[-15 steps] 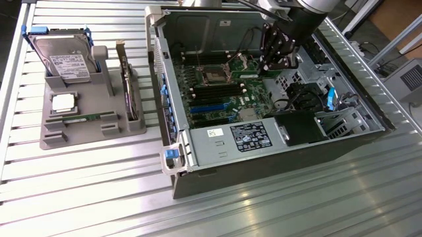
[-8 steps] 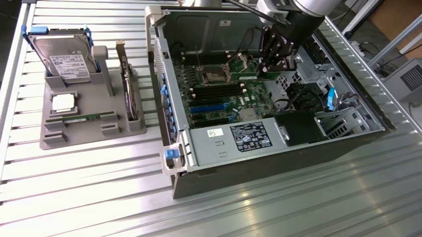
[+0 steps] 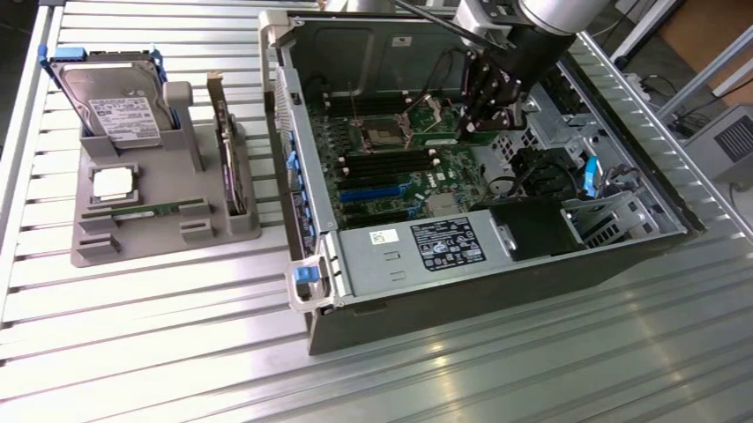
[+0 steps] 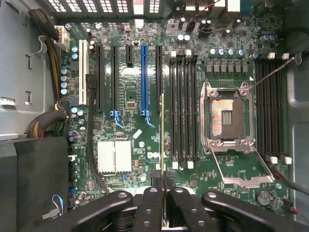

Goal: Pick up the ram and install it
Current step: 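Insert the ram into the slot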

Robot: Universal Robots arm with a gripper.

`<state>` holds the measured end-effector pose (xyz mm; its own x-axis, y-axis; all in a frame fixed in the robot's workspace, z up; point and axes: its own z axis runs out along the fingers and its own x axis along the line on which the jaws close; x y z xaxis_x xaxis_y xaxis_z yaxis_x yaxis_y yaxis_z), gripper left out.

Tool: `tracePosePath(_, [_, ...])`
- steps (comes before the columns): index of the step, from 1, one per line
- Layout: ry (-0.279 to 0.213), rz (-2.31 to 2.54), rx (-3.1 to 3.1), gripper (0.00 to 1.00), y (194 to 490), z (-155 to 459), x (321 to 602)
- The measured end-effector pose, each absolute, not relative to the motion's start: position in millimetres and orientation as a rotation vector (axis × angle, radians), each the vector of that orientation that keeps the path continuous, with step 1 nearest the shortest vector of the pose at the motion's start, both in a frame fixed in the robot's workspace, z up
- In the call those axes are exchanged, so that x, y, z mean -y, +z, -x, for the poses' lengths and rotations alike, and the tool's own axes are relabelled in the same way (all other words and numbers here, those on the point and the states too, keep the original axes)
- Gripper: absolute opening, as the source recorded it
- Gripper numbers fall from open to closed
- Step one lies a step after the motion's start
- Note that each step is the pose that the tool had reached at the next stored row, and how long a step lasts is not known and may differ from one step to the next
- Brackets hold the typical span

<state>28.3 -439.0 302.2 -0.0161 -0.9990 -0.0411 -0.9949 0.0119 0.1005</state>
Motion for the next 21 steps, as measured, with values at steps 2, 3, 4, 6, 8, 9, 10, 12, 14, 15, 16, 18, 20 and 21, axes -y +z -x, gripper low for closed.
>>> tracePosePath(2, [-0.156, -2.174, 2.205, 0.12, 300.4, -28.3, 439.0])
tracePosePath(3, [-0.156, -2.174, 2.205, 0.12, 299.7, -28.3, 439.0])
tracePosePath(4, [-0.156, -2.174, 2.205, 0.12, 299.0, -28.3, 439.0])
tracePosePath(6, [-0.156, -2.174, 2.205, 0.12, 297.0, -28.3, 439.0])
tracePosePath(8, [-0.156, -2.174, 2.205, 0.12, 295.7, -28.3, 439.0])
tracePosePath(9, [-0.156, -2.174, 2.205, 0.12, 295.1, -28.3, 439.0])
tracePosePath(10, [-0.156, -2.174, 2.205, 0.12, 294.3, -28.3, 439.0])
tracePosePath(12, [-0.156, -2.174, 2.205, 0.12, 292.2, -28.3, 439.0])
tracePosePath(14, [-0.156, -2.174, 2.205, 0.12, 290.8, -28.3, 439.0])
tracePosePath(15, [-0.156, -2.174, 2.205, 0.12, 290.1, -28.3, 439.0])
tracePosePath(16, [-0.156, -2.174, 2.205, 0.12, 289.5, -28.3, 439.0])
tracePosePath(18, [-0.156, -2.174, 2.205, 0.12, 288.1, -28.3, 439.0])
tracePosePath(20, [-0.156, -2.174, 2.205, 0.12, 286.4, -28.3, 439.0])
tracePosePath(21, [-0.156, -2.174, 2.205, 0.12, 285.9, -28.3, 439.0])
